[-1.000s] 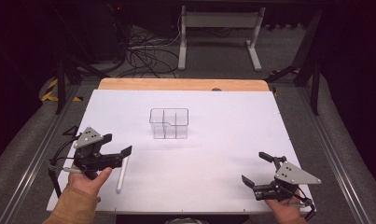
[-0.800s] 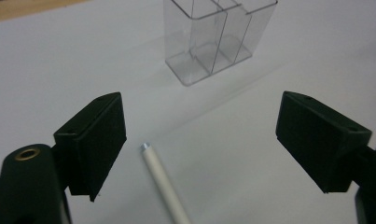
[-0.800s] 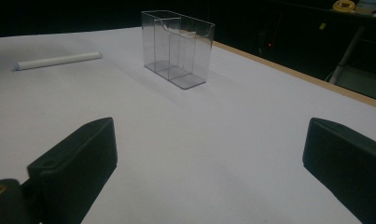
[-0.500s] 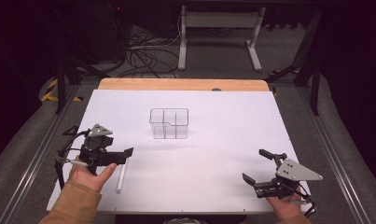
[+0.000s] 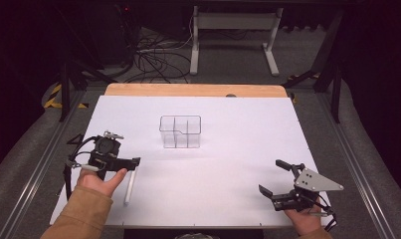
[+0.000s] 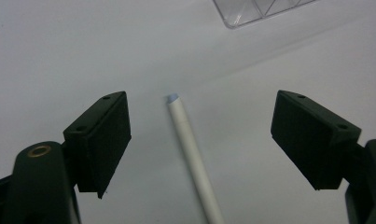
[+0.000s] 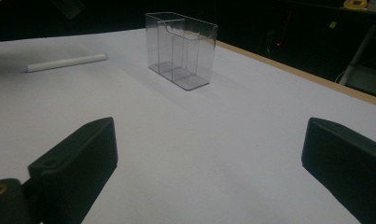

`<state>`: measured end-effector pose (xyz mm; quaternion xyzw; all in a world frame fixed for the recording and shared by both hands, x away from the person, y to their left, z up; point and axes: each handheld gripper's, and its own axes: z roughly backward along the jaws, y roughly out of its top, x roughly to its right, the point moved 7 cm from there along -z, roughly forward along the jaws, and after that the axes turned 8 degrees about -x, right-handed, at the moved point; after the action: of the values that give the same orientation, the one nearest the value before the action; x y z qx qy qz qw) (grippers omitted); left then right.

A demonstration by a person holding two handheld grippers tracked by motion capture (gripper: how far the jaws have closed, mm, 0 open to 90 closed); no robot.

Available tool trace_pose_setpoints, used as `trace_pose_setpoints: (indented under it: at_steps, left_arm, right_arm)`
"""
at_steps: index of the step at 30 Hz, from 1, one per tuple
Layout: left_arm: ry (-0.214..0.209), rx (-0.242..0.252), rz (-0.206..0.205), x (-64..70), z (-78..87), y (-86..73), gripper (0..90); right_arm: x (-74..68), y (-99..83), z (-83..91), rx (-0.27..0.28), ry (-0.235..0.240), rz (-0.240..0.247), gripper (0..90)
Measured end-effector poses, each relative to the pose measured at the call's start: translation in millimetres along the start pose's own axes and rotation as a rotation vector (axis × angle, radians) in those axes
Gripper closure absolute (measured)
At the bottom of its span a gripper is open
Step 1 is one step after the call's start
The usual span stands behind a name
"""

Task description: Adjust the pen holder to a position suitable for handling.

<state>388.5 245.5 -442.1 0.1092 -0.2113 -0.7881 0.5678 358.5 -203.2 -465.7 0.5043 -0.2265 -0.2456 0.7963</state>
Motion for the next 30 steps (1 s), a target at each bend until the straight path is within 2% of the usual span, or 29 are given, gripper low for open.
trace_pose_setpoints:
  at_steps: [2,6,10,13,17,20,26,30]
  left_arm:
    - [-0.005,-0.013,0.022,-2.0,-0.4,-0.5,20.6]
    - [-0.006,-0.024,0.04,-3.2,-1.7,-1.3,20.6]
    - [-0.045,-0.032,0.068,-2.7,-2.4,-0.7,20.6]
    - [-0.054,-0.038,0.078,-3.6,-2.2,-0.2,20.6]
    - [-0.04,-0.055,0.088,-7.5,-3.5,-1.6,20.6]
    - [-0.014,-0.1,0.093,-11.7,-7.1,-4.2,20.6]
    - [-0.011,-0.131,0.116,-10.9,-10.9,-4.6,21.3]
    - [-0.011,-0.188,0.129,-9.3,-18.0,-7.4,21.6]
  right_arm:
    - [-0.8,0.3,-0.3,0.002,0.004,-0.007,3.9]
    - [-2.6,0.6,-0.7,0.008,0.018,-0.004,3.9]
    - [-4.2,1.2,1.0,0.018,0.03,-0.003,3.9]
    - [-6.1,2.8,2.3,0.025,0.031,0.003,3.9]
    - [-8.8,2.5,1.3,0.018,0.03,0.011,3.9]
    - [-9.9,2.9,2.3,0.022,0.028,0.018,3.8]
    - [-13.9,2.7,2.4,0.016,0.037,0.022,3.6]
    - [-12.7,3.5,4.1,0.024,0.037,0.016,4.5]
